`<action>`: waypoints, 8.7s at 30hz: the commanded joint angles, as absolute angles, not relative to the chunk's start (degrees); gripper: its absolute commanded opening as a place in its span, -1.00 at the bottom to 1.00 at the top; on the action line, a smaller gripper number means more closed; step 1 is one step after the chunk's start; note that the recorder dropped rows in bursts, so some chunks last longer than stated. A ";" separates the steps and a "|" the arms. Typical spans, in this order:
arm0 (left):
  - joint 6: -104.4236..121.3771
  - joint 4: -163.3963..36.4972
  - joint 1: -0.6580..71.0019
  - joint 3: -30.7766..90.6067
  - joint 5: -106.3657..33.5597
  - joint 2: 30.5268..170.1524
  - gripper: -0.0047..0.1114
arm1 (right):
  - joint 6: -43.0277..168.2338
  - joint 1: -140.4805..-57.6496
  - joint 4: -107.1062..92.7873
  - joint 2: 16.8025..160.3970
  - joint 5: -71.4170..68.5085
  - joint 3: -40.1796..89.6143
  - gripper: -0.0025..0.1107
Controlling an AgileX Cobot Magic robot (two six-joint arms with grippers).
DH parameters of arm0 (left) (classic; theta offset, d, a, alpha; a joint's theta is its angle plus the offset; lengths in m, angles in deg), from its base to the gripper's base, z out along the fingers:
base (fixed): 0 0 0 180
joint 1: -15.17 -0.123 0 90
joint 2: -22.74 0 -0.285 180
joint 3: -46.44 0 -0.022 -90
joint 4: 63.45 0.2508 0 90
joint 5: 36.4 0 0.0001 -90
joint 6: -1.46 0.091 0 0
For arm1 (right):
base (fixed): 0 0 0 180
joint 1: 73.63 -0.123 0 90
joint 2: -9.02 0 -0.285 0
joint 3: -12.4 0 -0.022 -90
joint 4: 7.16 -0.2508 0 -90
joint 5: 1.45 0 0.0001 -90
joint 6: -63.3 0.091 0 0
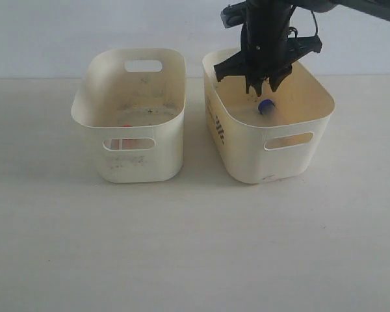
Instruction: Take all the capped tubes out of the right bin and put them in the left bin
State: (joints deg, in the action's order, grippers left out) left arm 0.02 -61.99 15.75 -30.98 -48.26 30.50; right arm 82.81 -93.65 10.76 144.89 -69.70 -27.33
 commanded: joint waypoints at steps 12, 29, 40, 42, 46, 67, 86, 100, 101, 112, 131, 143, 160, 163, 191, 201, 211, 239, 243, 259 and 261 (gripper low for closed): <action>-0.52 -62.35 15.73 -30.78 -48.00 30.53 -0.84 | 82.84 -93.46 13.30 150.46 -66.76 -27.46 0.04; -0.52 -62.35 15.73 -30.78 -48.00 30.53 -0.84 | 82.73 -92.00 14.81 154.65 -63.92 -27.46 0.38; -0.52 -62.35 15.73 -30.78 -48.00 30.53 -0.84 | 82.73 -92.00 14.79 156.92 -62.97 -27.46 0.38; -0.52 -62.35 15.73 -30.78 -48.00 30.53 -0.84 | 82.73 -92.00 14.79 157.22 -62.86 -27.46 0.38; -0.52 -62.35 15.73 -30.78 -48.00 30.53 -0.84 | 82.73 -92.00 13.88 157.96 -62.51 -27.46 0.38; -0.52 -62.35 15.73 -30.78 -48.00 30.53 -0.84 | 80.30 -92.00 9.98 154.19 -59.09 -27.80 0.38; -0.52 -62.35 15.73 -30.78 -48.00 30.53 -0.84 | 81.36 -92.00 19.93 155.31 -58.98 -27.69 0.16; -0.52 -62.35 15.73 -30.78 -48.00 30.53 -0.84 | 80.70 -92.00 22.57 157.27 -64.28 -27.69 -0.07; -0.52 -62.35 15.73 -30.78 -48.00 30.53 -0.84 | 80.83 -92.00 22.57 157.38 -64.43 -27.69 -0.07; -0.52 -62.35 15.73 -30.78 -48.00 30.53 -0.84 | 81.39 -92.00 23.83 157.38 -64.19 -27.69 0.45; -0.52 -62.35 15.73 -30.78 -48.00 30.53 -0.84 | 81.39 -92.00 26.30 157.52 -61.94 -27.69 0.12; -0.52 -62.35 15.73 -30.78 -48.00 30.53 -0.84 | 82.18 -92.00 27.76 159.10 -62.54 -27.69 0.12; -0.52 -62.35 15.73 -30.78 -48.00 30.53 -0.84 | 82.65 -92.00 28.04 160.87 -63.30 -27.60 -0.47; -0.52 -62.35 15.73 -30.78 -48.00 30.53 -0.84 | 82.65 -92.00 27.92 160.87 -63.46 -27.60 -0.65; -0.52 -62.35 15.73 -30.78 -48.00 30.53 -0.84 | 79.33 -93.66 8.85 134.62 -70.88 -27.60 -0.96; -0.52 -62.35 15.73 -30.78 -48.00 30.53 -0.84 | 79.70 -105.64 -15.19 137.38 -46.08 -27.60 -0.96; -0.52 -62.35 15.73 -30.78 -48.00 30.53 -0.84 | 79.20 -107.60 -15.94 143.59 -45.65 -27.60 -0.53; -0.52 -62.35 15.73 -30.78 -48.00 30.53 -0.84 | 73.94 -110.52 -13.76 129.87 -62.49 -27.60 -0.93; -0.52 -62.35 15.73 -30.78 -48.00 30.53 -0.84 | 73.05 -115.02 -12.81 125.26 -61.96 -24.00 -0.93; -0.52 -62.35 15.73 -30.78 -48.00 30.53 -0.84 | 78.07 -124.05 -5.80 97.69 -37.26 23.65 -0.93; -0.52 -62.35 15.73 -30.78 -48.00 30.53 -0.84 | 78.18 -124.05 -5.80 96.26 -39.15 27.09 -0.93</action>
